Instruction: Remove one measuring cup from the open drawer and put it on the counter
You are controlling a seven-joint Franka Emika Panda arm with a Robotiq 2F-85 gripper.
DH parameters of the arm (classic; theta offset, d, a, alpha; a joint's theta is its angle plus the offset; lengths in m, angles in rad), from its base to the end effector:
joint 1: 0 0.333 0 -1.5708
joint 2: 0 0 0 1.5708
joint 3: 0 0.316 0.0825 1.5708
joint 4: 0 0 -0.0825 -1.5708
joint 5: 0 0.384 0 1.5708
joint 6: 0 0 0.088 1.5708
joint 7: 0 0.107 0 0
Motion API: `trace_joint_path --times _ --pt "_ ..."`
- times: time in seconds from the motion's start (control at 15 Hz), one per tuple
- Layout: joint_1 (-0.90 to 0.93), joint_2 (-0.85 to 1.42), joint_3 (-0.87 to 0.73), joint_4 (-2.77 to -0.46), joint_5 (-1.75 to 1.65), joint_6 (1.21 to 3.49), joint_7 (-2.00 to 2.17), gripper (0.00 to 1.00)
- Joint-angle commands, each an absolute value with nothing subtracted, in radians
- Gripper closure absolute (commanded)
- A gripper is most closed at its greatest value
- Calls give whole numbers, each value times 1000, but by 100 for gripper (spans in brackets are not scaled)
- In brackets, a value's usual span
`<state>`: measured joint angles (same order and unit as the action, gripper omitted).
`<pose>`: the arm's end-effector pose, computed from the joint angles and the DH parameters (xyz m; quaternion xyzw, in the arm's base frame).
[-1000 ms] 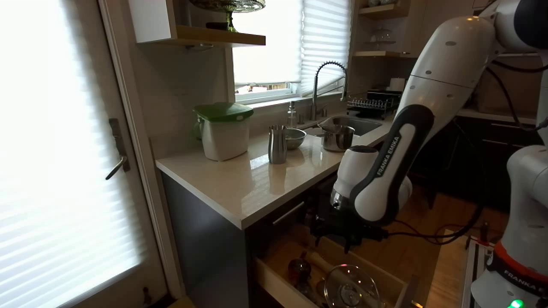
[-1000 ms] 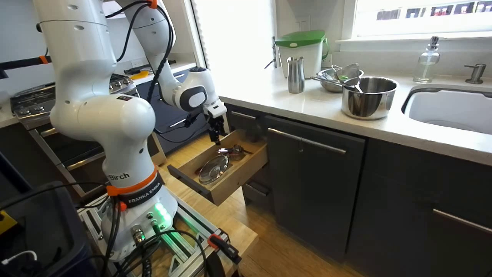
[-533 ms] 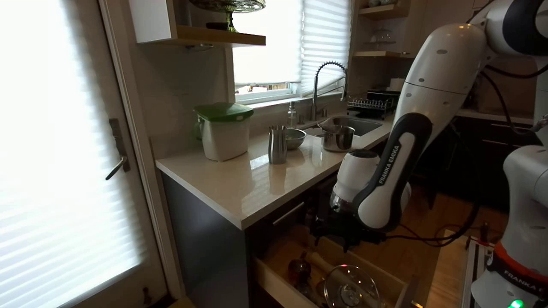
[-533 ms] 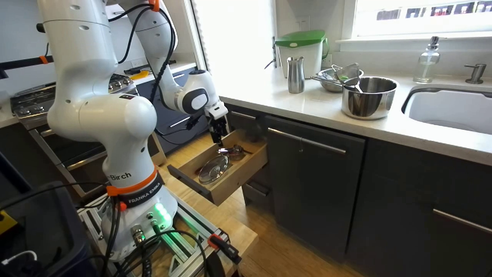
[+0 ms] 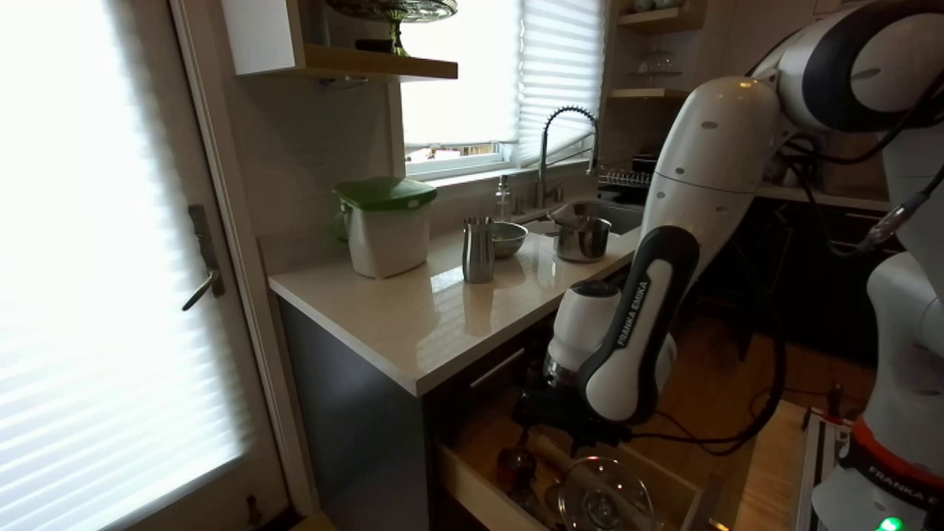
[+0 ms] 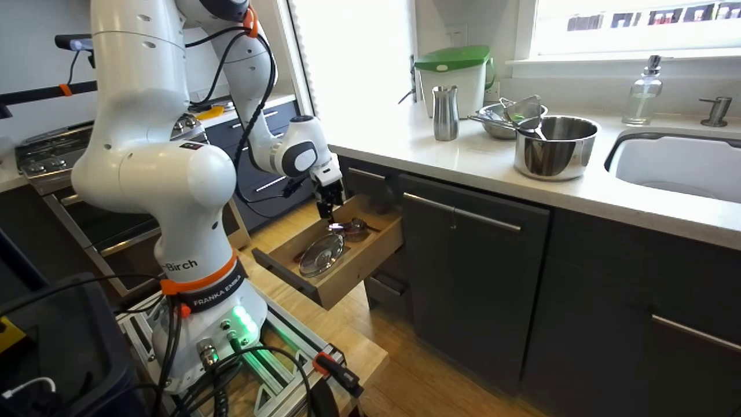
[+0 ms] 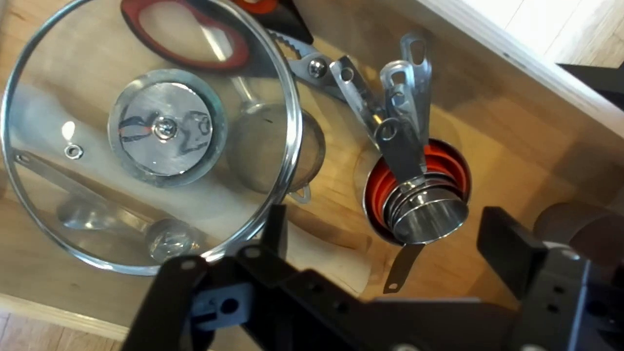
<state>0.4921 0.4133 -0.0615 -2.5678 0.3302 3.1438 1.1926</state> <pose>0.4175 0.1574 0.1324 -0.8535 0.5145 -0.0560 0.0606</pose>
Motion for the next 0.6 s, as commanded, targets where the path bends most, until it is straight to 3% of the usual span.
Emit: trace_joint_path --times 0.0,0.53 --pt "514 496 -85 -2511 362 3170 1271 0" --pt "500 533 -119 -2493 394 3160 1359 0"
